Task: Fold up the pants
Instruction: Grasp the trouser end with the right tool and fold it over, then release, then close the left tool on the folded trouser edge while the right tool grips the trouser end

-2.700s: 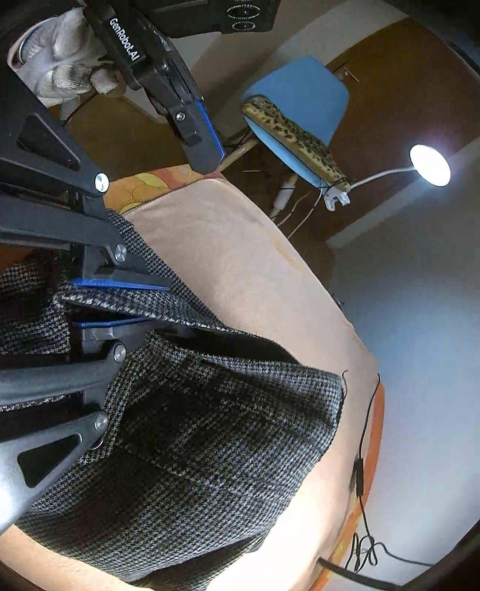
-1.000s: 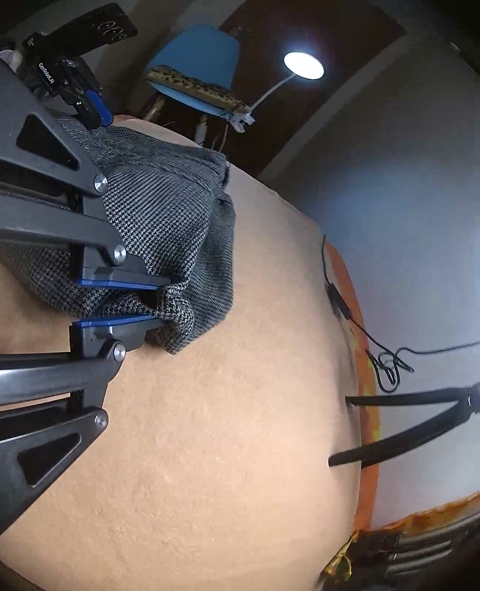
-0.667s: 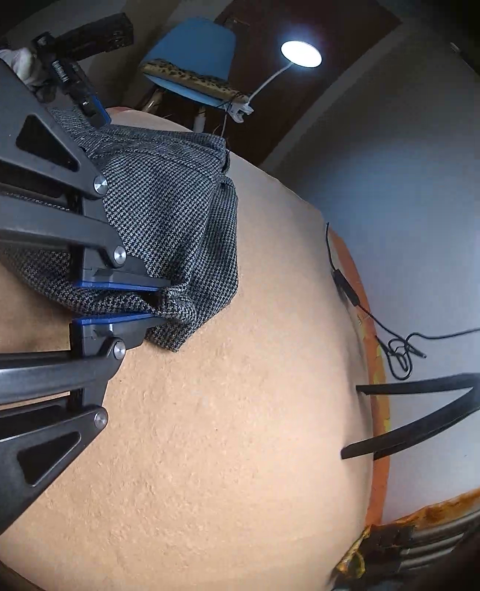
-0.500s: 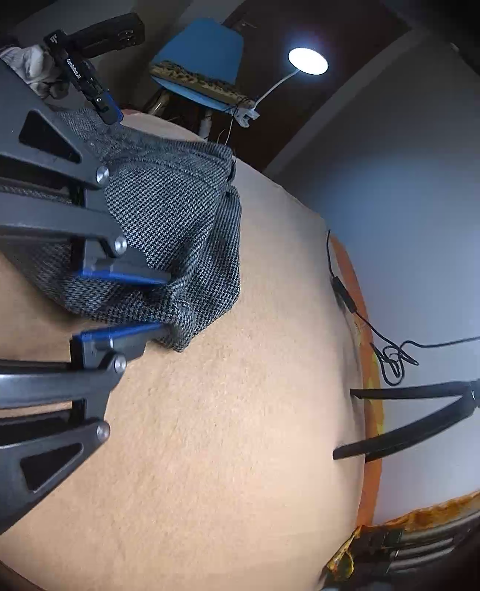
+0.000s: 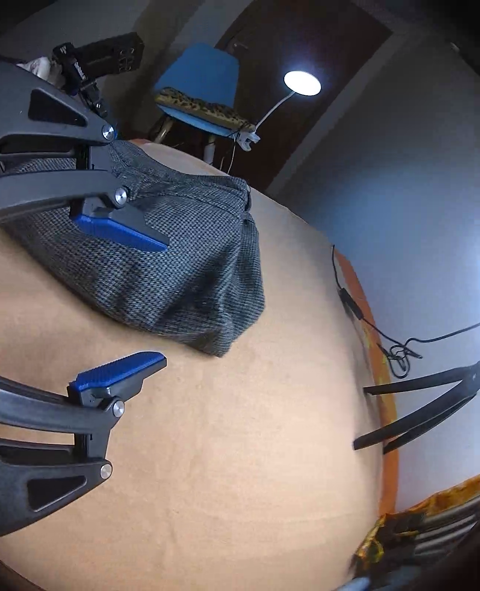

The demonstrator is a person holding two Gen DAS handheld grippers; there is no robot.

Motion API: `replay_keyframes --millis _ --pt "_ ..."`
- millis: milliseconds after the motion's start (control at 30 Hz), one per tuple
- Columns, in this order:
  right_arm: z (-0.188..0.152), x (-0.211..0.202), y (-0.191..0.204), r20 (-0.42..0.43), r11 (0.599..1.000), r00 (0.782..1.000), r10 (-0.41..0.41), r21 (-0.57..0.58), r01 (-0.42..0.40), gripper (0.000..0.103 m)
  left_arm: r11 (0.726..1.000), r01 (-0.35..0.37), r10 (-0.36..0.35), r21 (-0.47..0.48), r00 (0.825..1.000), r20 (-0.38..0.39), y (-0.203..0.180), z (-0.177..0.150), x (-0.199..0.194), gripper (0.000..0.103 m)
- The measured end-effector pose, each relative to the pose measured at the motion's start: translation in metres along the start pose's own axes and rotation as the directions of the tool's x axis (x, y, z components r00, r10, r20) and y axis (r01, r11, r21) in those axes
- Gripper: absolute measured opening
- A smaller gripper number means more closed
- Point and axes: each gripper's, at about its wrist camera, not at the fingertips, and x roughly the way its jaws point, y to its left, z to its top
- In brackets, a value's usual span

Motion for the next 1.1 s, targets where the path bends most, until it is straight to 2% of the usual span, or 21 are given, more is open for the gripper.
replay_keyframes --millis 167,233,267,467,600,1000,1100 --pt "-0.008 0.002 -0.002 -0.011 1.000 1.000 0.018 0.021 -0.018 0.064 1.000 0.015 -0.016 -0.027 0.999 -0.049 0.003 -0.001 0.009 0.056" --pt "-0.010 0.003 -0.003 -0.014 0.999 0.999 0.032 0.035 -0.032 0.067 1.000 0.013 -0.014 -0.016 0.998 -0.062 0.002 -0.002 0.012 0.064" --pt "-0.011 0.004 -0.003 -0.016 0.999 0.999 0.036 0.039 -0.036 0.068 1.000 0.014 -0.015 -0.011 0.998 -0.064 0.001 -0.002 0.013 0.065" --pt "-0.012 0.015 -0.010 -0.028 0.995 0.998 0.048 0.085 -0.045 0.069 1.000 -0.028 0.028 0.005 0.998 -0.048 0.002 0.000 0.015 0.065" --pt "-0.012 0.023 -0.007 -0.038 0.996 0.998 0.046 0.081 -0.043 0.069 0.997 -0.065 0.067 0.044 0.997 -0.041 0.003 0.003 0.021 0.070" --pt "-0.006 0.040 0.001 -0.031 0.996 0.998 0.058 0.072 -0.056 0.070 1.000 0.018 -0.017 0.007 0.993 -0.118 0.008 0.000 0.039 0.070" --pt "-0.005 0.040 0.000 -0.024 0.996 0.998 0.064 0.070 -0.062 0.070 1.000 0.023 -0.020 0.021 0.993 -0.112 0.005 -0.001 0.041 0.070"
